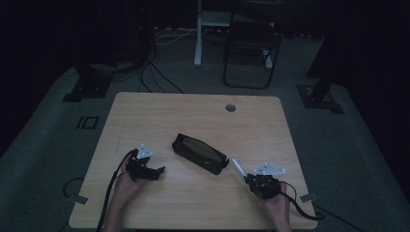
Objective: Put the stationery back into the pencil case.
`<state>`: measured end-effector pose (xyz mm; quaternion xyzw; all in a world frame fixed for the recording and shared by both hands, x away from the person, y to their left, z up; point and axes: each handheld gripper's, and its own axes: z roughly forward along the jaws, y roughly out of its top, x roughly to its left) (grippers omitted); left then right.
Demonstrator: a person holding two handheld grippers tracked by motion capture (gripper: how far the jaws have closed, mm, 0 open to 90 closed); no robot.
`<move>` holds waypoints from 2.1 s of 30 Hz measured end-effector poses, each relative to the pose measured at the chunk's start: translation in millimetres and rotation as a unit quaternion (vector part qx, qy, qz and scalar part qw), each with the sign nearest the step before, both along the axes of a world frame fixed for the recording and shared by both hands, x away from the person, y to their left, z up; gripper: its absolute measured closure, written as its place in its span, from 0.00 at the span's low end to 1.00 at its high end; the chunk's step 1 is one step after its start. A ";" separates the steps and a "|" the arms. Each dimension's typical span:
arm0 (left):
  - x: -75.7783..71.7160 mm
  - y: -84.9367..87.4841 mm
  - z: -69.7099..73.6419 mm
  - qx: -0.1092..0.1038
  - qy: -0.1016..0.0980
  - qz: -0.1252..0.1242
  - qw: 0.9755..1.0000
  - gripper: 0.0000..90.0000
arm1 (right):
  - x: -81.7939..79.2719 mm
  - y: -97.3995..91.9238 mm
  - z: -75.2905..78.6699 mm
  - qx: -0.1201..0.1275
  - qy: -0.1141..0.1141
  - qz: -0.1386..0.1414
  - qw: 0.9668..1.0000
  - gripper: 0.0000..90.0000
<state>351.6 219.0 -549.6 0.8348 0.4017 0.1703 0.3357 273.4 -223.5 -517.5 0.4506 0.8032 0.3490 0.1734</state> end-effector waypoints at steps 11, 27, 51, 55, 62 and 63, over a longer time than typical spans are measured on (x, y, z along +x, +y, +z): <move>0.0 0.0 0.0 0.000 0.000 0.000 1.000 0.08 | -0.8 -1.7 9.3 0.008 -0.008 0.007 1.000 0.88; 0.0 0.0 0.0 0.000 0.000 0.000 1.000 0.08 | 0.7 -5.2 31.1 0.016 -0.029 0.018 0.999 0.88; 0.0 0.0 0.0 0.000 0.000 0.000 1.000 0.08 | 4.9 -3.8 59.8 0.016 -0.060 0.031 0.998 0.88; 0.0 0.0 0.0 0.000 0.000 0.000 1.000 0.08 | 6.2 -2.4 64.3 0.016 -0.065 0.035 0.997 0.88; 0.0 0.0 0.0 0.000 0.000 0.000 1.000 0.08 | 8.8 -1.1 71.0 0.012 -0.069 0.040 0.997 0.88; 0.0 0.0 0.0 0.000 0.000 0.000 1.000 0.08 | 9.1 -0.8 71.8 0.012 -0.070 0.040 0.997 0.88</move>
